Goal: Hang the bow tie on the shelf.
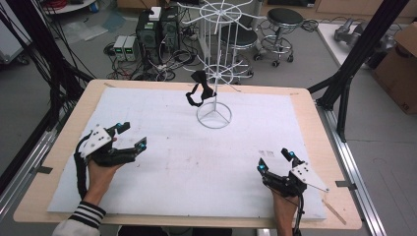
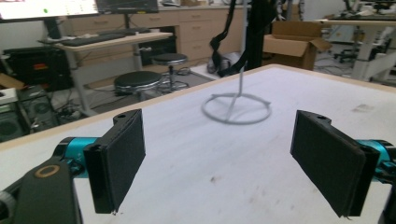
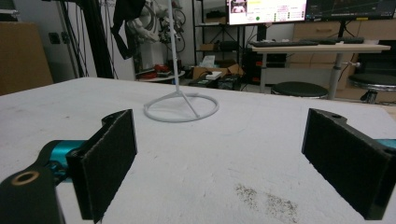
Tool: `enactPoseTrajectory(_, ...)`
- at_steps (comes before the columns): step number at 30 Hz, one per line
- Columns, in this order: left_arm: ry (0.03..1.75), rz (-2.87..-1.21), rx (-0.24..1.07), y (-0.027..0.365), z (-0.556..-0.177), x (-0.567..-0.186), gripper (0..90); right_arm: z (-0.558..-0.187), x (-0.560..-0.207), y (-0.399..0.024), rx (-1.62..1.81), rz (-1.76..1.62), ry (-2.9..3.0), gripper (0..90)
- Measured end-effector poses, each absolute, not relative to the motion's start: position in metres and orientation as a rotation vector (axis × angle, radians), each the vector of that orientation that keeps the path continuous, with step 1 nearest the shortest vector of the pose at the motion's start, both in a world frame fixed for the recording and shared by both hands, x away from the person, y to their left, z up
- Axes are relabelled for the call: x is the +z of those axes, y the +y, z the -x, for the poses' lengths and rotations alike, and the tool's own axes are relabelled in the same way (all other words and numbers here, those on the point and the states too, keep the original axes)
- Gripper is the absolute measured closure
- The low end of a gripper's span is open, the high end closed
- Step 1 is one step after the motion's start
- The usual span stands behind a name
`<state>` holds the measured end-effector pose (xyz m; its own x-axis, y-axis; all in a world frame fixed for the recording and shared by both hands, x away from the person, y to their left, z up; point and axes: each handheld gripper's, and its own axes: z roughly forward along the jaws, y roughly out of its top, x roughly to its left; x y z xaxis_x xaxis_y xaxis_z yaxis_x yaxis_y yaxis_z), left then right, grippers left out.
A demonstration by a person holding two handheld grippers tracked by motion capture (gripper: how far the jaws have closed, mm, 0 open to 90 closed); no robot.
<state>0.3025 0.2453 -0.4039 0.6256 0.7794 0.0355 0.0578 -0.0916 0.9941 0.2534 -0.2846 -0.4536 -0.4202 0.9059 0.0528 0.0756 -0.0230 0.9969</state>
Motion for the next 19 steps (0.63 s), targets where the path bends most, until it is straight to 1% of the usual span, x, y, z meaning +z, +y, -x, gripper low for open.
enactPoseTrajectory(5, 0.76, -1.543, 0.715, 0.265, -0.29, -0.427, 18.0, -0.253, -0.454, -0.284, 1.525, -1.049, 1.556, 9.2)
enactPoseTrajectory(10, 0.764, -1.512, 0.747, 0.27, -0.281, -0.438, 17.8, -0.253, -0.454, -0.285, 1.522, -1.049, 1.558, 9.2)
enactPoseTrajectory(14, 0.795, -1.495, 0.714, 0.271, -0.281, -0.45, 16.9, -0.253, -0.454, -0.284, 1.523, -1.041, 1.56, 9.2)
enactPoseTrajectory(19, 0.841, -1.445, 0.69, 0.277, -0.281, -0.452, 16.4, -0.251, -0.454, -0.284, 1.527, -1.022, 1.552, 9.2)
